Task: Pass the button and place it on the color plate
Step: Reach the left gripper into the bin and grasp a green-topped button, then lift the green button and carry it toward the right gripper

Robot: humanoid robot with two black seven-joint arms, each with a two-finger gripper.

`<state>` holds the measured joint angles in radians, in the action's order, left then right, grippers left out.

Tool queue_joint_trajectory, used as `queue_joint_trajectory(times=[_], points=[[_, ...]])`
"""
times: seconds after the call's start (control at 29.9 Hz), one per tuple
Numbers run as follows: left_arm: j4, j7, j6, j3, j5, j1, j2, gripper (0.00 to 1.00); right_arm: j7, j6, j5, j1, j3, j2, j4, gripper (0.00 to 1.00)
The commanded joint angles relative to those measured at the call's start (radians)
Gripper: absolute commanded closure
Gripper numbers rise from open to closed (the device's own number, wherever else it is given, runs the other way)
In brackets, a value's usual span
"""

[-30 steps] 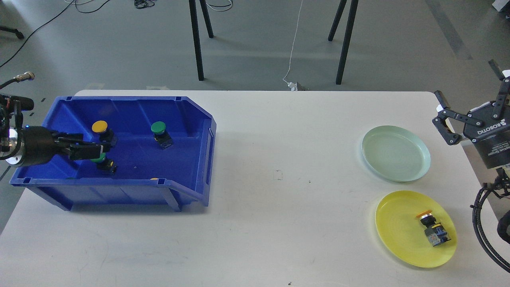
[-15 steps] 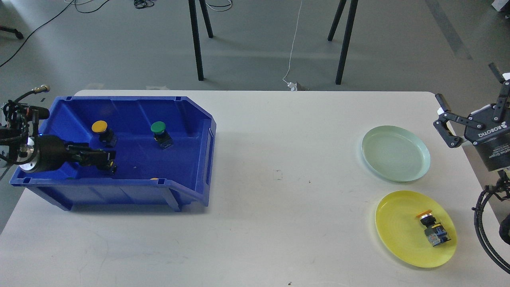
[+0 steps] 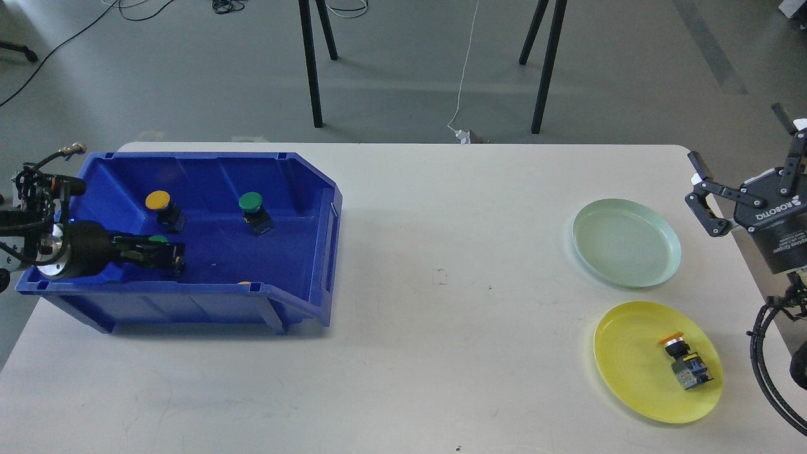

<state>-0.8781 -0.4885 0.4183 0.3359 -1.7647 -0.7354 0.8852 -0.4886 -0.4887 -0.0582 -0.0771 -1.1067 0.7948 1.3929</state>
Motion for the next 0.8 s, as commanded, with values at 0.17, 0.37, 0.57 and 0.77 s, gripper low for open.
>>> queue_joint_trajectory(times=[0.17, 0.37, 0.57, 0.77], points=[[-0.013, 0.0, -0.003, 0.002, -0.002, -0.01, 0.0, 0.9, 0.0, 0.0, 0.0, 0.003, -0.001, 0.0, -0.002, 0.03], [-0.139, 0.0, 0.029, 0.026, 0.063, -0.053, 0.095, 0.91, 0.0, 0.0, 0.0, 0.003, -0.008, 0.0, -0.002, 0.04], [-0.422, 0.0, 0.07, 0.141, 0.563, -0.117, 0.189, 0.91, 0.0, 0.0, -0.002, 0.002, -0.012, 0.003, -0.003, 0.03], [-0.5, 0.0, 0.07, 0.153, 0.841, -0.098, -0.127, 0.9, 0.0, 0.0, -0.041, -0.006, 0.022, 0.004, 0.037, 0.01]])
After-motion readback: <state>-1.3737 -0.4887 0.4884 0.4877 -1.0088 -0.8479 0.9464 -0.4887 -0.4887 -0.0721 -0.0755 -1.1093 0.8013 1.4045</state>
